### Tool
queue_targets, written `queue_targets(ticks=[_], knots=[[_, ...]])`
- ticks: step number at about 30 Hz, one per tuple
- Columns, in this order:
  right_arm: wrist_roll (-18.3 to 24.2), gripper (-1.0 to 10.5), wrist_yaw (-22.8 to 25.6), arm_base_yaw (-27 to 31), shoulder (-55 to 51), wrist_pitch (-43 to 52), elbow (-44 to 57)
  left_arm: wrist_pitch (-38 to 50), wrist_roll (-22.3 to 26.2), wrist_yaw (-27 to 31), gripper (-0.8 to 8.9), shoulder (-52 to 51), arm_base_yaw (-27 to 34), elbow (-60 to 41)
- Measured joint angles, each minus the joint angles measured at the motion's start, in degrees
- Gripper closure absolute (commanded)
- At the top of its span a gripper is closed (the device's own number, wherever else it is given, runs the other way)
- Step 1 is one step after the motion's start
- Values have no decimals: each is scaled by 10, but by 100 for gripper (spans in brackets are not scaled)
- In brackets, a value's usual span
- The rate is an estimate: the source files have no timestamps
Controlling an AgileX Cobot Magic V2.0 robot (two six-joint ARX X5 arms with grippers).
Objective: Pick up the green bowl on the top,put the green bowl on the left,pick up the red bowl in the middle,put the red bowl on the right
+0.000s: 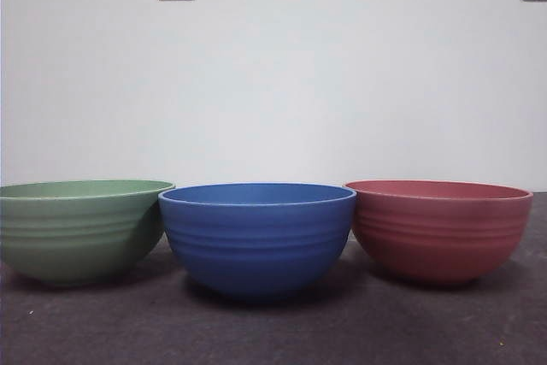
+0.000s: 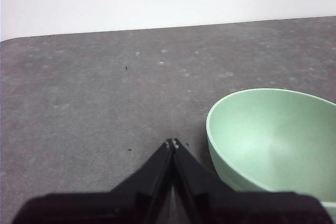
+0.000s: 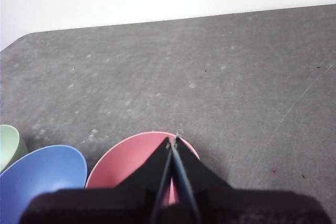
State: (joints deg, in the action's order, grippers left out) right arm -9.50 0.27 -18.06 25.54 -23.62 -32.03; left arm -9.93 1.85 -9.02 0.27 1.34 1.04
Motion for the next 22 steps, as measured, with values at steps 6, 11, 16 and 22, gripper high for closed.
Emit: queue_targets(ticks=[6, 11, 16, 22], knots=[[79, 963, 38, 9, -60, -16, 14, 0, 0, 0, 817, 0, 0, 0], [106, 962, 40, 56, -179, 42, 102, 0, 0, -1, 817, 0, 0, 0], [109, 963, -9, 83, -253, 100, 228, 0, 0, -1, 817, 0, 0, 0], [99, 962, -18, 87, -253, 120, 302, 0, 0, -1, 817, 0, 0, 0]])
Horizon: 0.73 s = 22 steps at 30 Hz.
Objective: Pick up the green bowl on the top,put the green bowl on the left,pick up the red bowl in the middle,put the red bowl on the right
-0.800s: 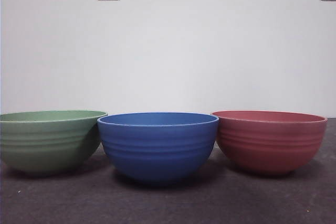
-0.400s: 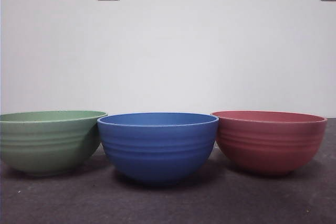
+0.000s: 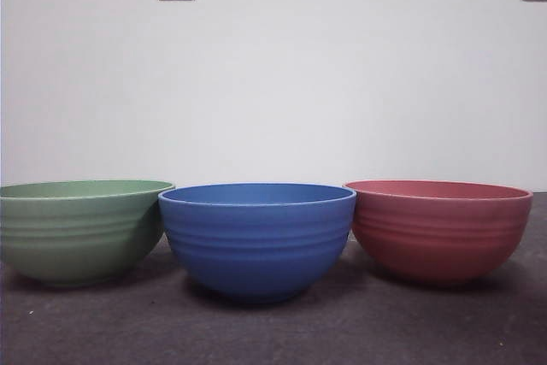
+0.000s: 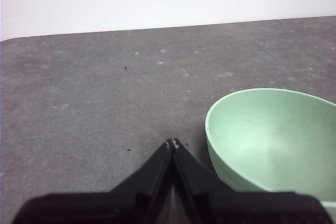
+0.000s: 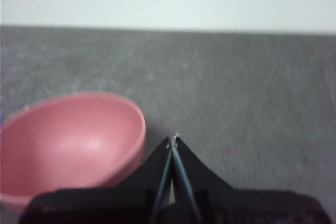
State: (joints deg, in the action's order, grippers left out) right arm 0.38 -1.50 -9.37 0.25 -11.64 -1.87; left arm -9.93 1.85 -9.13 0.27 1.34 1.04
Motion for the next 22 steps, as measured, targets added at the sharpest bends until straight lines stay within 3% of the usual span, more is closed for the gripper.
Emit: queue_targets(ticks=[7, 22], knots=[[-26, 963, 2, 0, 2, -7, 1, 0, 0, 0, 817, 0, 0, 0], [-28, 962, 2, 0, 2, -7, 1, 0, 0, 0, 817, 0, 0, 0]])
